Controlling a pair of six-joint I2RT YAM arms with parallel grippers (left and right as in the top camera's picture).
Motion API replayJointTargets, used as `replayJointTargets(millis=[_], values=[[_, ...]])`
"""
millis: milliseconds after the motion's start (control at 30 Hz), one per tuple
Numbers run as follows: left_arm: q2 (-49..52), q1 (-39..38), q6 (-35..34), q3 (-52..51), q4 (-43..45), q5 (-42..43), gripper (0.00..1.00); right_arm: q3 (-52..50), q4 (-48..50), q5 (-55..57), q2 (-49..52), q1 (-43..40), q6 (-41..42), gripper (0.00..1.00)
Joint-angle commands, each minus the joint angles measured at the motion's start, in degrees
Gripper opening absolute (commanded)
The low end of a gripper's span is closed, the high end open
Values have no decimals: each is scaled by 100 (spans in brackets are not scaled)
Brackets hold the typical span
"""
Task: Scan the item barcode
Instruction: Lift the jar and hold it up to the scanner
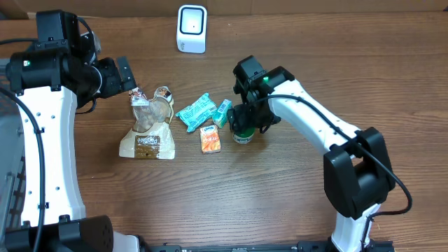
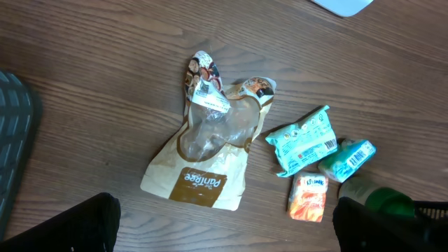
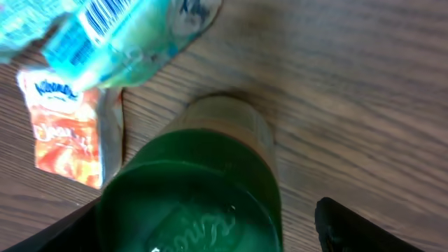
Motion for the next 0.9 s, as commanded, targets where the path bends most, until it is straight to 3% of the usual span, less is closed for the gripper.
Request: replayJointTargets(millis=[0,200,400,567,667,733,800,867], values=[[-87,15,42,39,4,42,100,-31,57,-26,48,59,96,87],[-87,15,42,39,4,42,100,-170,212,310,50,74,96,84],[-87,15,42,39,7,42,100,-166,240,315,50,72,96,52],[-87,15,42,39,4,42,100,87,127,254,26,72,98,34],[-87,15,42,39,4,42,100,330,20,-33,-105,61,87,30],[-87,15,42,39,4,42,100,446,17,-457,-293,22,-11,30],[-87,15,42,39,7,42,100,520,79,-2310,-693,-282,-713,29],[-87,15,42,39,4,42,100,520,83,-3475,-861,-581,-1051,29]])
